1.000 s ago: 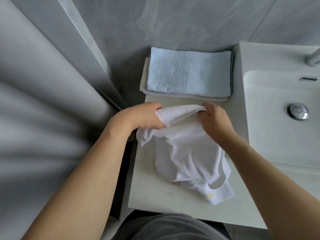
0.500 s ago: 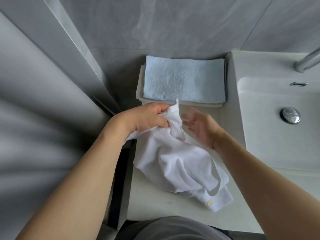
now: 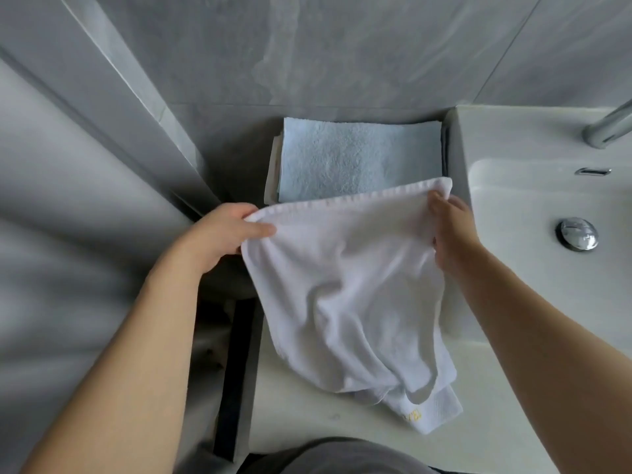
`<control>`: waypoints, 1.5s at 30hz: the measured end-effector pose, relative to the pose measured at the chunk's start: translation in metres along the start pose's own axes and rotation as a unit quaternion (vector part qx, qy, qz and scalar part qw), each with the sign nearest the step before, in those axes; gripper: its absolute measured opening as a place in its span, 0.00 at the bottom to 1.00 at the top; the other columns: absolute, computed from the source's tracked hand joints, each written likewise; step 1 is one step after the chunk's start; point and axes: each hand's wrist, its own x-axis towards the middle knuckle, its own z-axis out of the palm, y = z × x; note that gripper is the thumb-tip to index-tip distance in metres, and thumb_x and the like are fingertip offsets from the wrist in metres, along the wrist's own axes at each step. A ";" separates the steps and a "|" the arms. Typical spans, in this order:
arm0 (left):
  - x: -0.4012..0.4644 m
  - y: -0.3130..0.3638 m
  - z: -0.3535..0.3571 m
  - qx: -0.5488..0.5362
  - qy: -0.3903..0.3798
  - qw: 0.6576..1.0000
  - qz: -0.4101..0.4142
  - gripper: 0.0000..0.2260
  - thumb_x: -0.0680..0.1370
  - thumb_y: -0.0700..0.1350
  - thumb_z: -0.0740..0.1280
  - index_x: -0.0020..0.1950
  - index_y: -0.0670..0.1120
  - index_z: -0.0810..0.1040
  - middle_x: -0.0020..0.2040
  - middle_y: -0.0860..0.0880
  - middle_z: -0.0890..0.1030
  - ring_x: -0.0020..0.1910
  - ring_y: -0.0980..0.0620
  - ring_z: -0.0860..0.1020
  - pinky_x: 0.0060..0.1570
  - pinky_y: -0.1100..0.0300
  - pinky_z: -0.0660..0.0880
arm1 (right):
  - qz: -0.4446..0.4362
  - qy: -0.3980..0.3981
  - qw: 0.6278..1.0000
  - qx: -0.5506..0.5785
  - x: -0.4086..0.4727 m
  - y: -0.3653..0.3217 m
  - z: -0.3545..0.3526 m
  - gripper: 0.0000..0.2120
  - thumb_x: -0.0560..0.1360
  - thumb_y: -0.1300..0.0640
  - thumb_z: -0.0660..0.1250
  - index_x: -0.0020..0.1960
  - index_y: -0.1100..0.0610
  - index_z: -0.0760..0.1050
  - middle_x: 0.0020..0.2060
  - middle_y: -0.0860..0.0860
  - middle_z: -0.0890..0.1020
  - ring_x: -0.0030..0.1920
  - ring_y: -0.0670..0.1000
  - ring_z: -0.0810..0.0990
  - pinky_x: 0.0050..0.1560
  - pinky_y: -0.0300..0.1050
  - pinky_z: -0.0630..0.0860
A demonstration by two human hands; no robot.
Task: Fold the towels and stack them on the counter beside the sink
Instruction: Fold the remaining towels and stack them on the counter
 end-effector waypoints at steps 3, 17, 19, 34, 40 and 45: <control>0.025 0.004 0.015 -0.252 0.105 0.962 0.013 0.03 0.80 0.43 0.69 0.52 0.51 0.81 0.51 0.48 0.85 0.53 0.46 0.83 0.56 0.47 0.79 | -0.075 0.079 0.990 -0.089 0.021 -0.012 0.003 0.13 0.79 0.51 0.58 0.38 0.55 0.68 0.32 0.50 0.69 0.35 0.52 0.67 0.36 0.44 0.63; 0.197 0.077 0.029 0.039 0.322 0.939 0.113 0.15 0.83 0.48 0.60 0.40 0.41 0.69 0.35 0.49 0.71 0.37 0.48 0.69 0.38 0.56 0.64 | -0.322 0.111 0.682 -0.647 0.151 -0.078 0.021 0.15 0.81 0.55 0.57 0.63 0.64 0.66 0.50 0.68 0.80 0.55 0.67 0.77 0.52 0.53 0.65; 0.211 0.076 0.034 0.063 0.330 0.936 0.102 0.16 0.83 0.49 0.59 0.38 0.41 0.68 0.37 0.46 0.73 0.39 0.45 0.70 0.39 0.55 0.64 | -0.346 0.137 0.650 -0.663 0.170 -0.079 0.020 0.12 0.79 0.56 0.60 0.55 0.65 0.72 0.47 0.67 0.81 0.57 0.64 0.75 0.60 0.53 0.61; 0.117 -0.005 0.058 -0.113 0.381 0.916 0.056 0.09 0.77 0.50 0.63 0.56 0.49 0.71 0.50 0.50 0.77 0.49 0.47 0.77 0.52 0.48 0.76 | -0.235 0.144 0.885 -0.375 0.047 -0.008 0.027 0.23 0.72 0.49 0.65 0.64 0.56 0.67 0.59 0.57 0.71 0.59 0.61 0.71 0.58 0.52 0.66; 0.039 -0.055 0.123 -0.410 0.051 0.897 -0.155 0.13 0.78 0.39 0.59 0.58 0.40 0.80 0.54 0.39 0.83 0.52 0.42 0.80 0.57 0.48 0.75 | 0.058 -0.008 0.920 -0.386 -0.024 0.048 0.007 0.30 0.75 0.36 0.62 0.62 0.59 0.62 0.56 0.58 0.72 0.60 0.63 0.75 0.56 0.52 0.69; 0.031 -0.048 0.129 -0.391 -0.030 0.914 -0.101 0.22 0.68 0.30 0.56 0.58 0.40 0.78 0.50 0.43 0.83 0.52 0.42 0.79 0.57 0.51 0.77 | 0.122 -0.048 0.902 -0.412 -0.015 0.058 0.013 0.41 0.73 0.45 0.69 0.72 0.67 0.52 0.67 0.62 0.68 0.68 0.61 0.70 0.63 0.46 0.68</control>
